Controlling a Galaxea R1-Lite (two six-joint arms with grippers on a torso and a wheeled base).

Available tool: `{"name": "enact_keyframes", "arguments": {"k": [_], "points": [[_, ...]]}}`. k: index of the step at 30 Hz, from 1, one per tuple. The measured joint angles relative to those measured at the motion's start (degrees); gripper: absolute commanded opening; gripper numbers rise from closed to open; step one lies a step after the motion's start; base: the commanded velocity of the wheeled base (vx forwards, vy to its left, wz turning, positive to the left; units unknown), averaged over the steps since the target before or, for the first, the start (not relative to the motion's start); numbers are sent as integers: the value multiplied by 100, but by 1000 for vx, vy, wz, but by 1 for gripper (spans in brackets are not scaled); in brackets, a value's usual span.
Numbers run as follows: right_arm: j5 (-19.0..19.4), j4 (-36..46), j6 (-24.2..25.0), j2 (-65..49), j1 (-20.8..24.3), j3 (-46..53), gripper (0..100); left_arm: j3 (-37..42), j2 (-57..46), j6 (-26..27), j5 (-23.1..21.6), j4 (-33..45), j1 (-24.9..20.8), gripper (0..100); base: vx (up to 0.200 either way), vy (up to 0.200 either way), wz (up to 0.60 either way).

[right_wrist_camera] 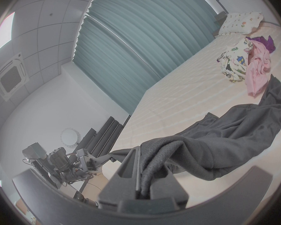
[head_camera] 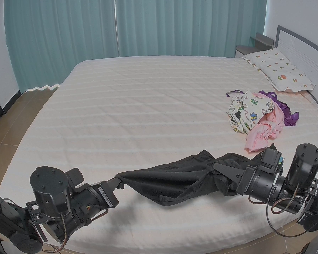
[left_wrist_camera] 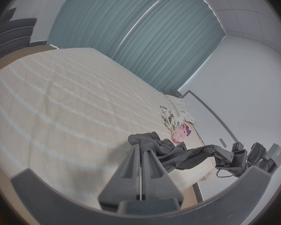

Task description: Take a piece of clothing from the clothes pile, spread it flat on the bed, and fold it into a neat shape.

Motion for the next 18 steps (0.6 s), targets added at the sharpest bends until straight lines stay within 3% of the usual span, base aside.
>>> {"name": "enact_keyframes", "arguments": {"k": [8,18], "points": [[197,71,-112,-606,100,173,0,-74,-527,48,30,669,-174,0,-200,0,0],[574,137,-249,-1891,201,226,0,-768,-1438,211,55,1568,-329,0,0,0,0]]}}
